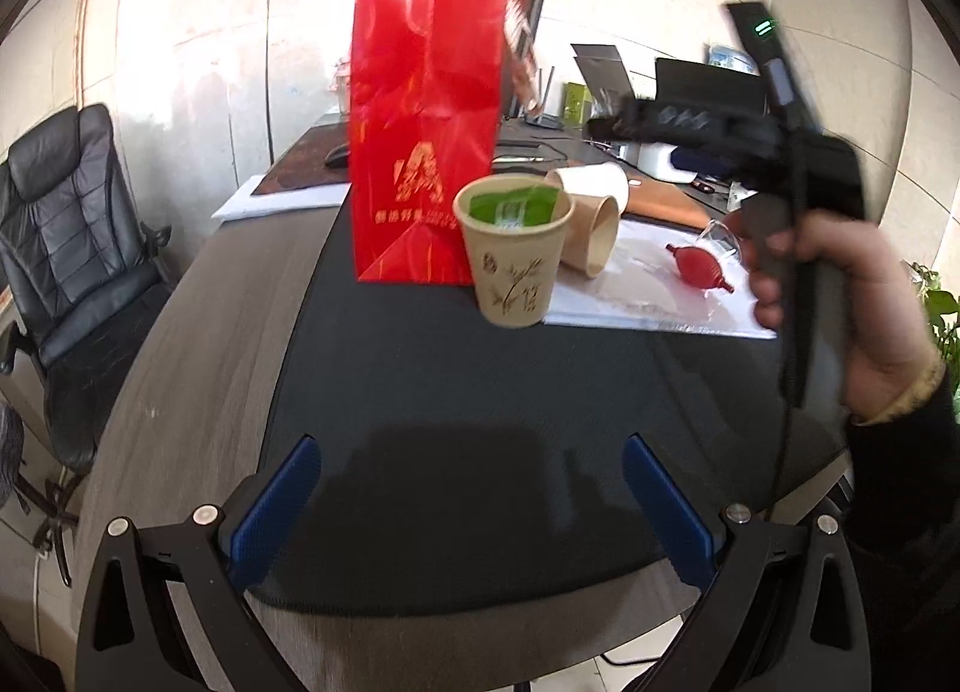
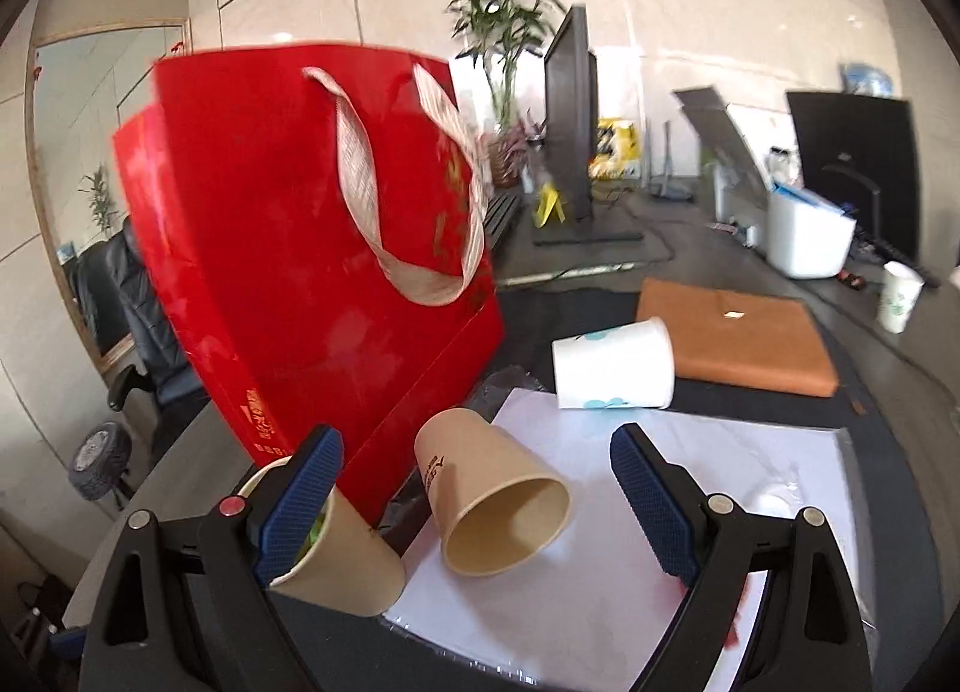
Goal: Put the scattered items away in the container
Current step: 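Move the right tool to the tan cup on its side while the left tool approaches the upright cup, then grasp the upright paper cup holding the green packet with the left tool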
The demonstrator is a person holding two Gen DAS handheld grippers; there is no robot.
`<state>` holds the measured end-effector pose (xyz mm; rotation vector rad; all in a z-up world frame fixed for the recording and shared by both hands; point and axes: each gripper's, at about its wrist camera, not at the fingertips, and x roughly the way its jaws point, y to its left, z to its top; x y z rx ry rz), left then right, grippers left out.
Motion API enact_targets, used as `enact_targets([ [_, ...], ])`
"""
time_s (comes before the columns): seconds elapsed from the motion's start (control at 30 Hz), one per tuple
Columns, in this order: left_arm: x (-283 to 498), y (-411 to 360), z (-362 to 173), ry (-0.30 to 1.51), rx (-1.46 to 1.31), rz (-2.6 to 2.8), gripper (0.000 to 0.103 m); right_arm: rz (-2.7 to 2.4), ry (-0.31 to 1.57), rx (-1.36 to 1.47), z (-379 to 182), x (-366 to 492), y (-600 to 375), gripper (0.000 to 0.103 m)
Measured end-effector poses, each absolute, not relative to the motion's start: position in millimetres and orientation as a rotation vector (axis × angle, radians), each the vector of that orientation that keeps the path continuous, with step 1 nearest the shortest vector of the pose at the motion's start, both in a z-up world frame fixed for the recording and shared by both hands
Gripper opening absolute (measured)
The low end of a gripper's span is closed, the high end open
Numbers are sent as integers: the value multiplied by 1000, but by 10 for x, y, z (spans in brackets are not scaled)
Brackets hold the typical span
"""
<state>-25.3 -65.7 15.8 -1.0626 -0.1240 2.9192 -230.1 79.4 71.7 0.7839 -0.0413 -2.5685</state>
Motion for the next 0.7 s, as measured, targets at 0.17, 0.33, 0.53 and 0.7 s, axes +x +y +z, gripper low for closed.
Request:
enact_targets([
  [0.17, -405, -590, 267, -40, -1058, 2919, 103, -2532, -131, 781, 586, -2377, 884, 94],
  [0.33, -664, -585, 352, -15, -1069, 2917, 103, -2496, -242, 721, 423, -2405, 966, 94],
  [0.53, -920, -570, 589, 114, -949, 2966, 103, -2498, -181, 759, 316, -2473, 879, 94],
  [0.7, -1256, -578, 497, 95, -1020, 2921, 103, -2479, -153, 827, 239, -2529, 823, 94],
])
